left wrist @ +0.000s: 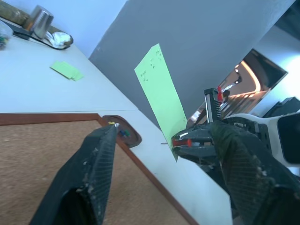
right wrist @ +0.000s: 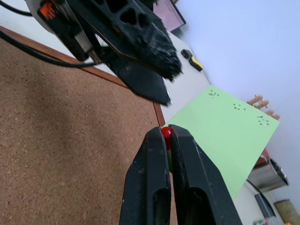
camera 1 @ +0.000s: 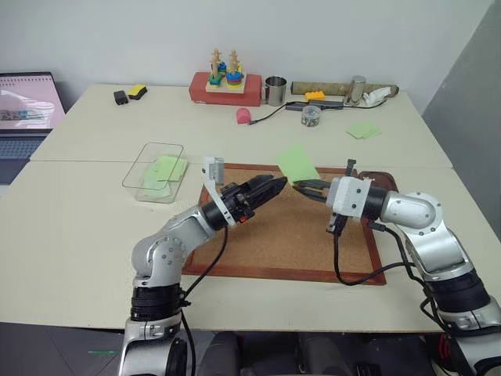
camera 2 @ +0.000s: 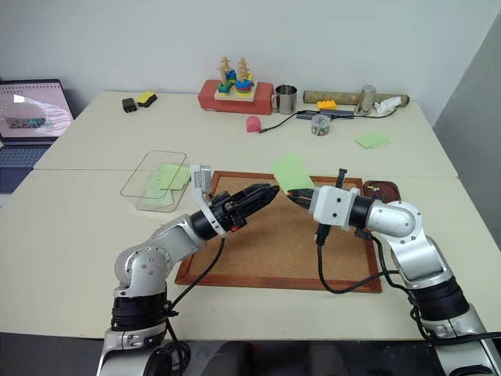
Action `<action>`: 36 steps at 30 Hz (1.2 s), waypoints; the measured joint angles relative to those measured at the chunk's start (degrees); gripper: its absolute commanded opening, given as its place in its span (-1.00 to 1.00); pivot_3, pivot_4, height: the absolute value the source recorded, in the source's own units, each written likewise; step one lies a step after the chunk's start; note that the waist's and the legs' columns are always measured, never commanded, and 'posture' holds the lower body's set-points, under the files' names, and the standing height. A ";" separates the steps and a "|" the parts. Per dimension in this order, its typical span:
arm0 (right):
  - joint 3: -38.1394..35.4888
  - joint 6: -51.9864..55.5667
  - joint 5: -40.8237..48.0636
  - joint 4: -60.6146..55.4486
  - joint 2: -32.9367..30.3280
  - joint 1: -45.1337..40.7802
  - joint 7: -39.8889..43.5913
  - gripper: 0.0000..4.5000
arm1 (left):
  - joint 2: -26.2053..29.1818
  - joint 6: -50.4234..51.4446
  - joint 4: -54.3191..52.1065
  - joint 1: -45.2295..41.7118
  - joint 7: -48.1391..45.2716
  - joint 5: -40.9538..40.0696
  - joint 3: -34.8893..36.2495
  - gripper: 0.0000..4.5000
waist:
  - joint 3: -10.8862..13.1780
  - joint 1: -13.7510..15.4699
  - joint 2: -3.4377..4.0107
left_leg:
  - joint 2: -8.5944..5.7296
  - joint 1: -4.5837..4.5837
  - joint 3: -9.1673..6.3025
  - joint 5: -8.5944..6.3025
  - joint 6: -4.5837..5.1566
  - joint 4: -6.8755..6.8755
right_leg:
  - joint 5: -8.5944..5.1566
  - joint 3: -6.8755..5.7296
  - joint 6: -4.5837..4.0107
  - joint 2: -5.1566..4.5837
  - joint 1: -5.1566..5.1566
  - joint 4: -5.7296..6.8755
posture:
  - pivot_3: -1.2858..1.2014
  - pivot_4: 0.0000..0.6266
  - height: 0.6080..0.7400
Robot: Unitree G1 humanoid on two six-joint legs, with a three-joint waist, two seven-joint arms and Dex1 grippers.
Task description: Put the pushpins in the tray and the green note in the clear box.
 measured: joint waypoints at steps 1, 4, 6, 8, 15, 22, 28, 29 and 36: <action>0.18 -0.70 -0.18 -0.24 0.12 -0.10 -0.01 -1.00 | -0.14 0.29 0.07 -0.29 0.36 -0.81 0.27 0.59 | 0.00 0.00 0.00 | 0.00 0.01 0.00 0.00 0.00 0.00 | 0.00 0.00 0.00 0.00 0.00 0.00 | 0.03 -0.52 1.00; 1.09 -2.55 -1.18 -0.59 0.48 -0.49 -0.02 -1.00 | -1.34 0.83 0.92 -1.95 1.08 -2.54 0.57 0.59 | 0.00 0.02 0.00 | -0.02 0.01 -0.01 0.00 0.00 0.00 | 0.01 -0.01 -0.01 0.00 0.02 -0.01 | 0.03 -0.52 1.00; 1.80 -3.15 -1.76 -0.65 0.73 -0.48 -0.02 -1.00 | -1.35 0.78 1.61 -2.64 0.98 -3.11 0.44 0.47 | 0.00 0.02 0.00 | -0.02 0.01 0.00 0.00 -0.01 0.00 | 0.01 0.00 -0.01 0.00 0.02 -0.01 | 0.03 -0.52 1.00; 2.04 -3.30 -1.82 -0.66 0.83 -0.48 -0.02 -1.00 | -1.19 0.64 2.26 -2.66 0.88 -3.06 0.21 0.32 | 0.00 0.02 0.00 | -0.02 0.02 -0.01 0.00 -0.01 0.00 | 0.01 0.00 -0.02 0.00 0.02 -0.01 | 0.03 -0.52 1.00; 2.72 -3.36 -2.43 -1.17 1.51 -0.47 -0.34 -1.00 | -1.07 0.31 2.38 -2.12 0.13 -3.06 -0.99 -0.31 | 0.00 0.04 0.00 | -0.02 0.02 -0.01 0.01 -0.01 0.00 | 0.01 0.00 -0.03 0.00 0.02 0.00 | 0.03 -0.52 1.00; 3.30 -3.57 -3.04 -1.18 1.99 -0.52 -0.46 -1.00 | -1.07 -0.42 2.38 -2.12 -0.31 -3.10 -0.99 -0.85 | 0.00 0.04 0.00 | -0.02 0.02 0.00 0.01 -0.01 0.01 | 0.02 0.01 -0.03 0.00 0.02 -0.01 | 0.03 -0.52 1.00; 3.54 -4.14 -3.87 -1.10 2.63 -0.79 -0.48 -1.00 | -1.01 -0.61 2.35 -1.74 -0.34 -3.13 -0.96 -0.98 | 0.00 0.05 0.00 | -0.02 0.02 0.00 0.01 -0.01 0.01 | 0.02 0.01 -0.03 0.00 0.02 -0.01 | 0.03 -0.52 1.00; 3.58 -4.17 -3.99 -1.03 2.75 -0.79 -0.48 -1.00 | -0.98 -0.69 2.34 -1.62 -0.35 -3.12 -0.97 -0.98 | 0.00 0.05 0.00 | -0.02 0.02 0.00 0.01 -0.01 0.01 | 0.02 0.01 -0.03 0.00 0.02 0.00 | 0.03 -0.52 1.00; 3.61 -4.34 -4.09 -0.94 3.51 -0.78 -0.58 -1.00 | -0.86 -5.59 3.57 -0.46 -0.24 1.55 -3.23 -0.98 | 0.00 0.07 0.00 | -0.02 0.02 0.00 0.01 -0.01 0.01 | 0.02 0.01 -0.04 0.00 0.03 -0.01 | 0.03 -0.52 1.00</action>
